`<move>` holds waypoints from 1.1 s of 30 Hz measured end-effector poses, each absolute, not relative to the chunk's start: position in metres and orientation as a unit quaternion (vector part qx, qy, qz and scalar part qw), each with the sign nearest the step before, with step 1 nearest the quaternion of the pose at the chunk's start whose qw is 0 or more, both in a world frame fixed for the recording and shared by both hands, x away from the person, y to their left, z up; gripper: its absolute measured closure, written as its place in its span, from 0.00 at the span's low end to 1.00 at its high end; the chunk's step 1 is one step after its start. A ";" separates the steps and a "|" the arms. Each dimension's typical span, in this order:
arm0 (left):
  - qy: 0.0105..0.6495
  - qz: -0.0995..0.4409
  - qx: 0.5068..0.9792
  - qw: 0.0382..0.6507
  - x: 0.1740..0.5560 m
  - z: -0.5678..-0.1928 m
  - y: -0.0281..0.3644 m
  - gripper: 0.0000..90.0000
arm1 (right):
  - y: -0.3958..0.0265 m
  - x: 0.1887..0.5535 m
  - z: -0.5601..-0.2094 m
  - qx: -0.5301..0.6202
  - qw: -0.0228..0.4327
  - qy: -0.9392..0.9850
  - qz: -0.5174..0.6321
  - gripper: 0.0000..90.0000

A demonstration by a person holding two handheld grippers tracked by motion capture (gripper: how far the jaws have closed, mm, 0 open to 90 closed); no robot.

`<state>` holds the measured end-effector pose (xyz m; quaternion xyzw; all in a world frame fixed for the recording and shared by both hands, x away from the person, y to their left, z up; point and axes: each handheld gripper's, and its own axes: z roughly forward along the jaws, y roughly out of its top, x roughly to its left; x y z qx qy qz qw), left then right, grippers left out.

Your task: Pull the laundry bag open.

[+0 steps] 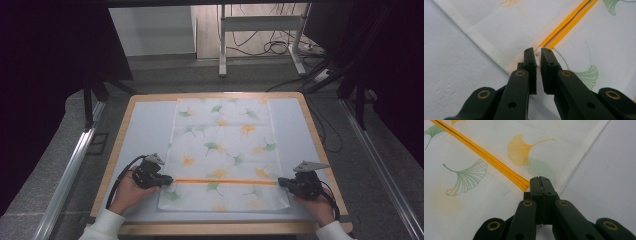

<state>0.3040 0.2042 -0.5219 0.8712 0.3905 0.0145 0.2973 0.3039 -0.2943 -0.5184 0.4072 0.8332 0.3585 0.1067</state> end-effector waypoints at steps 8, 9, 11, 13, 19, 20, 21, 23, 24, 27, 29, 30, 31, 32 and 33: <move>0.399 0.014 0.866 0.301 0.302 -0.521 0.215 0.93 | -0.294 0.304 -0.518 0.407 0.107 0.833 0.358 1.00; 0.400 0.014 0.865 0.302 0.302 -0.521 0.216 0.94 | -0.294 0.304 -0.518 0.407 0.107 0.833 0.358 1.00; 0.403 0.014 0.864 0.303 0.301 -0.521 0.219 0.94 | -0.294 0.304 -0.518 0.407 0.107 0.833 0.359 1.00; 0.406 0.015 0.862 0.304 0.300 -0.521 0.221 0.94 | -0.294 0.304 -0.518 0.407 0.106 0.833 0.359 1.00; 0.413 0.016 0.859 0.303 0.298 -0.522 0.227 0.94 | -0.294 0.304 -0.518 0.407 0.107 0.833 0.359 1.00; 0.413 0.015 0.858 0.304 0.298 -0.523 0.227 0.94 | -0.294 0.304 -0.518 0.407 0.107 0.833 0.359 1.00; 0.414 0.015 0.858 0.304 0.298 -0.523 0.227 0.94 | -0.294 0.304 -0.518 0.407 0.107 0.833 0.359 1.00; 0.413 0.015 0.858 0.304 0.297 -0.523 0.228 0.94 | -0.294 0.304 -0.519 0.407 0.106 0.833 0.359 1.00; 0.413 0.014 0.858 0.303 0.297 -0.523 0.228 0.94 | -0.294 0.304 -0.518 0.406 0.107 0.833 0.359 1.00; 0.414 0.013 0.858 0.303 0.298 -0.524 0.228 0.94 | -0.294 0.304 -0.519 0.406 0.107 0.833 0.359 1.00; 0.415 0.012 0.858 0.303 0.298 -0.524 0.228 0.94 | -0.294 0.304 -0.519 0.406 0.107 0.833 0.359 1.00; 0.416 0.012 0.858 0.302 0.297 -0.524 0.228 0.94 | -0.294 0.304 -0.519 0.406 0.107 0.833 0.359 1.00; 0.416 0.012 0.858 0.303 0.297 -0.524 0.228 0.94 | -0.294 0.304 -0.519 0.406 0.107 0.833 0.359 1.00; 0.416 0.012 0.857 0.303 0.297 -0.524 0.228 0.94 | -0.294 0.304 -0.519 0.406 0.107 0.834 0.359 1.00; 0.416 0.012 0.858 0.302 0.297 -0.524 0.229 0.94 | -0.294 0.304 -0.519 0.406 0.107 0.834 0.359 1.00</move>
